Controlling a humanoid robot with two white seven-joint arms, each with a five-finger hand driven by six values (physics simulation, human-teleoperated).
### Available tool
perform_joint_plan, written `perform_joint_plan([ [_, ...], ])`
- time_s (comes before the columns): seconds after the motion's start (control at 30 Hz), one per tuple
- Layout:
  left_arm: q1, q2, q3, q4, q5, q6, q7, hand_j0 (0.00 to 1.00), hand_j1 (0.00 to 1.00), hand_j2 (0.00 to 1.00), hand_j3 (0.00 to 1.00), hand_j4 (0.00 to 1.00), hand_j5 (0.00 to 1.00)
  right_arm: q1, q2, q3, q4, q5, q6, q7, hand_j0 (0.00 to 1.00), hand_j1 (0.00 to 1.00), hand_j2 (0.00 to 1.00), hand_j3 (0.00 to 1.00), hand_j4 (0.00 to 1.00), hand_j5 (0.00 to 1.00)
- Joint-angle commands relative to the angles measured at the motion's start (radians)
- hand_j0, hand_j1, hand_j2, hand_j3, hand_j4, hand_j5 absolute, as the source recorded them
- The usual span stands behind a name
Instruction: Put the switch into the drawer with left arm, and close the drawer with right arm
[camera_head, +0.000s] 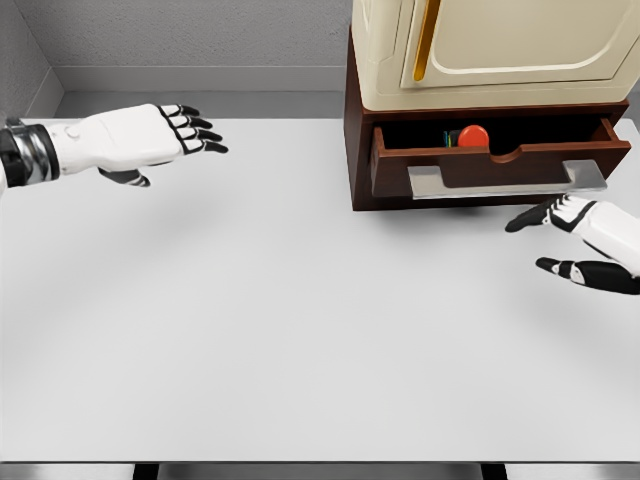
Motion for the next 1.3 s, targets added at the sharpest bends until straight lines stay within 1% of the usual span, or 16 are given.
perform_joint_plan([
  [0.0,0.000,0.000,0.001,0.002,0.005,0.001,0.001,1.00,1.00,1.00,1.00,1.00,1.00,-0.002,-0.005,0.006,0.001,0.005,0.003,0.001,0.70,0.70,0.70,0.70,0.70,0.70],
  [0.13,0.000,0.001,0.001,0.002,0.005,0.001,0.001,1.00,1.00,1.00,1.00,1.00,1.00,-0.011,-0.002,0.008,0.007,0.017,0.003,0.003,0.72,0.72,0.72,0.72,0.72,0.72],
  [0.3,0.000,0.001,0.001,0.002,0.005,0.001,0.001,1.00,1.00,1.00,1.00,1.00,1.00,-0.044,0.003,0.031,0.040,0.038,0.003,0.004,0.72,0.72,0.72,0.72,0.72,0.72],
  [0.43,0.000,0.001,0.002,0.004,0.007,0.001,0.001,1.00,1.00,1.00,1.00,1.00,1.00,-0.049,0.001,0.043,0.044,0.043,0.003,0.004,0.72,0.72,0.72,0.72,0.72,0.72],
  [0.6,0.000,0.000,0.002,0.004,0.007,0.001,0.001,1.00,1.00,1.00,1.00,1.00,1.00,-0.106,0.011,0.080,0.056,0.060,0.003,0.006,0.73,0.73,0.73,0.73,0.73,0.73],
  [0.67,0.000,0.000,0.002,0.004,0.007,0.001,0.001,1.00,1.00,1.00,1.00,1.00,1.00,-0.120,0.012,0.089,0.058,0.058,0.003,0.043,0.73,0.73,0.73,0.73,0.73,0.73],
  [0.87,0.000,0.000,0.002,0.004,0.007,0.001,0.001,1.00,1.00,1.00,1.00,1.00,1.00,-0.140,0.015,0.109,0.067,0.060,0.003,0.046,0.73,0.73,0.73,0.73,0.73,0.73],
  [1.07,-0.002,0.000,0.002,0.004,0.007,0.001,0.001,1.00,1.00,1.00,1.00,1.00,1.00,-0.140,0.014,0.109,0.060,0.055,0.003,0.046,0.73,0.73,0.73,0.73,0.73,0.73],
  [1.2,-0.003,0.000,0.001,0.008,0.007,0.001,0.001,1.00,1.00,1.00,1.00,1.00,1.00,-0.140,0.020,0.107,0.070,0.058,0.003,0.046,0.73,0.73,0.73,0.73,0.73,0.73],
  [1.27,-0.003,0.000,0.002,0.008,0.007,0.001,0.001,1.00,1.00,1.00,1.00,1.00,1.00,-0.163,0.029,0.112,0.075,0.061,0.003,0.046,0.73,0.73,0.73,0.73,0.73,0.73],
])
